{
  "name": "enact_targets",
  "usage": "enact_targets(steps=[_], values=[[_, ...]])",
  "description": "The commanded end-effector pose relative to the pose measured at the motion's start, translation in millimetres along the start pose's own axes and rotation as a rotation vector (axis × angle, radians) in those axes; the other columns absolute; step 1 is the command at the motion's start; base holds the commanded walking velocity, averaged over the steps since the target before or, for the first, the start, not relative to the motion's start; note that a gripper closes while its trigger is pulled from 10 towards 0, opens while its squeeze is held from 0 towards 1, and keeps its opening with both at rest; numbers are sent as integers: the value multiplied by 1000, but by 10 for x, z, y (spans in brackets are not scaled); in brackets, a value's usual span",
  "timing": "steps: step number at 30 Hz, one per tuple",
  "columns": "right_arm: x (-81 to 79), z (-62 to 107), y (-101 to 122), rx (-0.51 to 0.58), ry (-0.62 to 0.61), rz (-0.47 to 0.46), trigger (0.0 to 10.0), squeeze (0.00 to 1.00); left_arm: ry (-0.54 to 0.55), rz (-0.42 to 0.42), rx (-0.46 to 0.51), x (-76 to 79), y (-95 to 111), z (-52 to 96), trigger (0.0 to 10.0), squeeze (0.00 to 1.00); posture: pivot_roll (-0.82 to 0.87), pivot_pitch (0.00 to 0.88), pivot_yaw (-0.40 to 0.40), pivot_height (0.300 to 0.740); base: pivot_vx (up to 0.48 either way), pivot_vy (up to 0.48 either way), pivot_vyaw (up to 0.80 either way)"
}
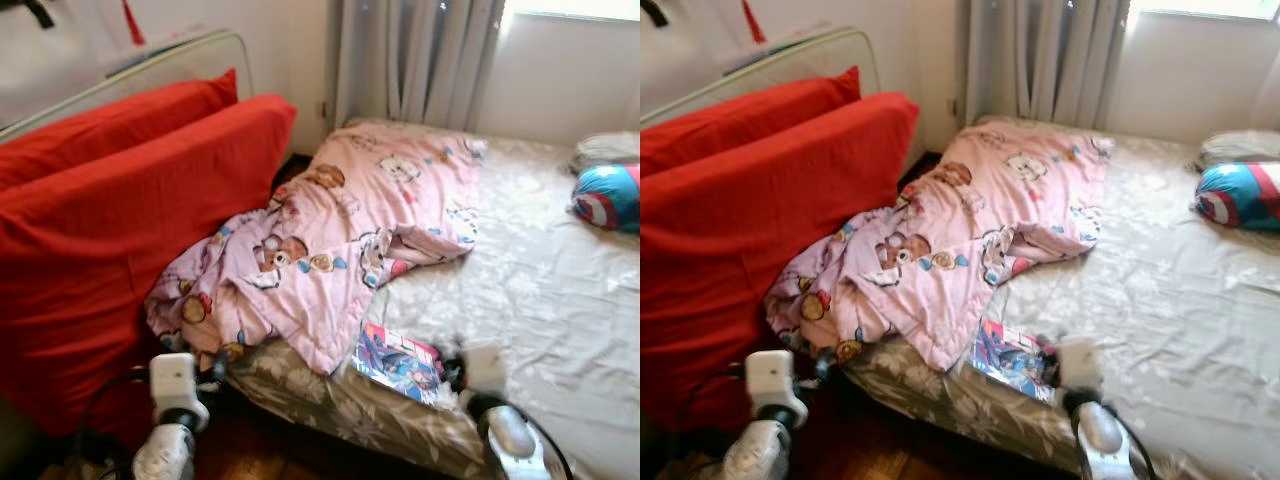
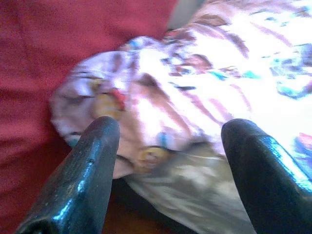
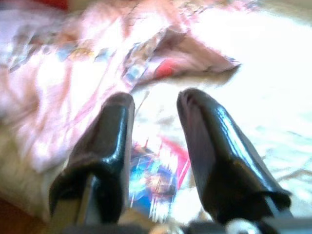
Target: Clean up the room
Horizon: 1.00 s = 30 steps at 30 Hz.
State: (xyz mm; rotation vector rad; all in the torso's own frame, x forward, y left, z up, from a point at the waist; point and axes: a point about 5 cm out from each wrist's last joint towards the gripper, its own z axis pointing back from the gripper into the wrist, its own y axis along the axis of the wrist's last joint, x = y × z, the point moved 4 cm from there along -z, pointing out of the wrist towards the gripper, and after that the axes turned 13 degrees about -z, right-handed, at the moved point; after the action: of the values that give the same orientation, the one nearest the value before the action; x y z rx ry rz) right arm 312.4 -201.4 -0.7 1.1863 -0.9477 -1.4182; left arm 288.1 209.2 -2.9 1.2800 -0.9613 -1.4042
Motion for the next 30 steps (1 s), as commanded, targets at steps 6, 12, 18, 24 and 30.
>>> enact_targets(steps=[6,12,18,24,30], values=[[208,103,-41,17,-103,-55,10000,0,43,-9,44,-163,13,130,10000,0,-8,0,-26,740,0,0,0],[354,249,-16,71,-137,-61,10000,0,85,-21,74,-266,20,359,10000,0,8,0,-40,740,0,0,0],[352,250,55,120,-169,-75,10000,0,88,-36,102,-376,143,301,10000,0,-15,0,-24,740,0,0,0],[193,175,61,108,-106,-90,10000,0,59,-23,111,-341,220,249,10000,0,9,0,-27,740,0,0,0],[130,125,67,94,-93,-91,10000,0,109,19,89,-420,197,244,10000,0,19,0,-31,740,0,0,0]])
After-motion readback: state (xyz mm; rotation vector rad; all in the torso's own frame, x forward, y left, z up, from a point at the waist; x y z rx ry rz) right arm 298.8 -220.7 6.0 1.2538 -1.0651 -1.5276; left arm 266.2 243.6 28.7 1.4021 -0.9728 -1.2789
